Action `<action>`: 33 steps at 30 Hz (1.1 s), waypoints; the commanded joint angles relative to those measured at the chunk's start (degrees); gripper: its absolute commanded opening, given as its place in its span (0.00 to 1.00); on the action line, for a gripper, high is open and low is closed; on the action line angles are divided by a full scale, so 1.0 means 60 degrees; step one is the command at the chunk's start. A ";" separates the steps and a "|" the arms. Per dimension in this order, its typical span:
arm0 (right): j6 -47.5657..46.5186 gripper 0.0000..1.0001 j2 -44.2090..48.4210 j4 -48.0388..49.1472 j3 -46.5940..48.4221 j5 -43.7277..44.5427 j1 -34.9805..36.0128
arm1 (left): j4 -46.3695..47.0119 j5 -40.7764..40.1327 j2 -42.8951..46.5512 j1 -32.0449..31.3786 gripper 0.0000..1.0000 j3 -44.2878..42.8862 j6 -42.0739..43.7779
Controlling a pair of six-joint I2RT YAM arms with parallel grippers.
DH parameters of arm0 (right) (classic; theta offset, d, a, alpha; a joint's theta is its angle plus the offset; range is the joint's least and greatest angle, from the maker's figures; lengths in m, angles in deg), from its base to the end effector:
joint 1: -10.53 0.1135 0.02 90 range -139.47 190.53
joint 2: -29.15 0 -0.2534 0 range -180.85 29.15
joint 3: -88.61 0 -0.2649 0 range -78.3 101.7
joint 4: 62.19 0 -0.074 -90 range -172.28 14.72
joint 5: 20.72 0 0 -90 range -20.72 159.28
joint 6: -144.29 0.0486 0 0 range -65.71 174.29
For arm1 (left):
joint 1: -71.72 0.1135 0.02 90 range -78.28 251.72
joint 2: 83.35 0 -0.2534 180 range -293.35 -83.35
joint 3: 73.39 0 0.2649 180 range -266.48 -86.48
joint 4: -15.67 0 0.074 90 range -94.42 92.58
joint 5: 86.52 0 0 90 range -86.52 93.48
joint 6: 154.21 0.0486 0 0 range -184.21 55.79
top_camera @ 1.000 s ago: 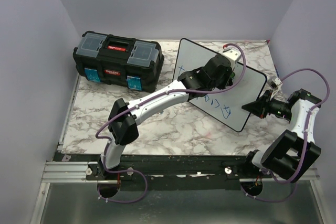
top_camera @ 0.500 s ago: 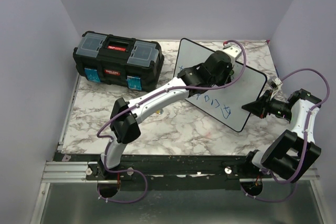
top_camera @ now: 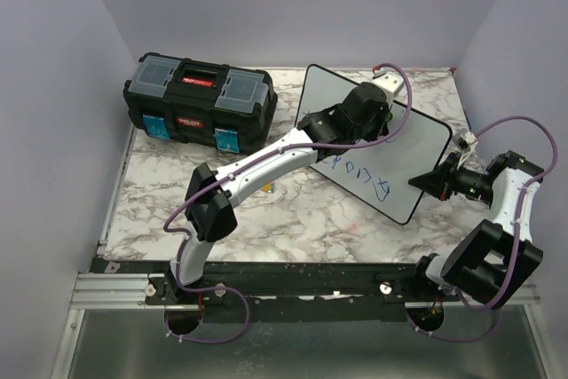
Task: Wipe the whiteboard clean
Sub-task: Erase the whiteboard at the center of the board.
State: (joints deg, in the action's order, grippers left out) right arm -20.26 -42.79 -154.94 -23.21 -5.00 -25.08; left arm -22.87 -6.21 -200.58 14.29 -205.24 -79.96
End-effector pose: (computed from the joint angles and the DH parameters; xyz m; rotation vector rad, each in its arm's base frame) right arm 0.1865 -0.0760 0.2504 -0.5713 1.8682 0.9372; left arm 0.2781 -0.4201 0.3563 0.6204 1.9459 -0.6518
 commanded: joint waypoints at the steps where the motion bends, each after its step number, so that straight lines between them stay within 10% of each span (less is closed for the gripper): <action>1: -0.0834 0.01 0.0231 -0.0268 0.0018 -0.0364 0.0207 | 0.0528 0.0253 -0.0076 -0.0503 0.00 0.0342 -0.0319; 33: -0.0833 0.01 0.0241 -0.0274 0.0037 -0.0371 0.0219 | 0.0918 0.0792 0.0190 -0.0243 0.00 0.1228 -0.0615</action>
State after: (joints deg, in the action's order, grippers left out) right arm -20.41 -42.79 -154.87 -23.23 -4.95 -25.15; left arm -17.76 -3.61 -198.70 14.18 -200.96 -81.53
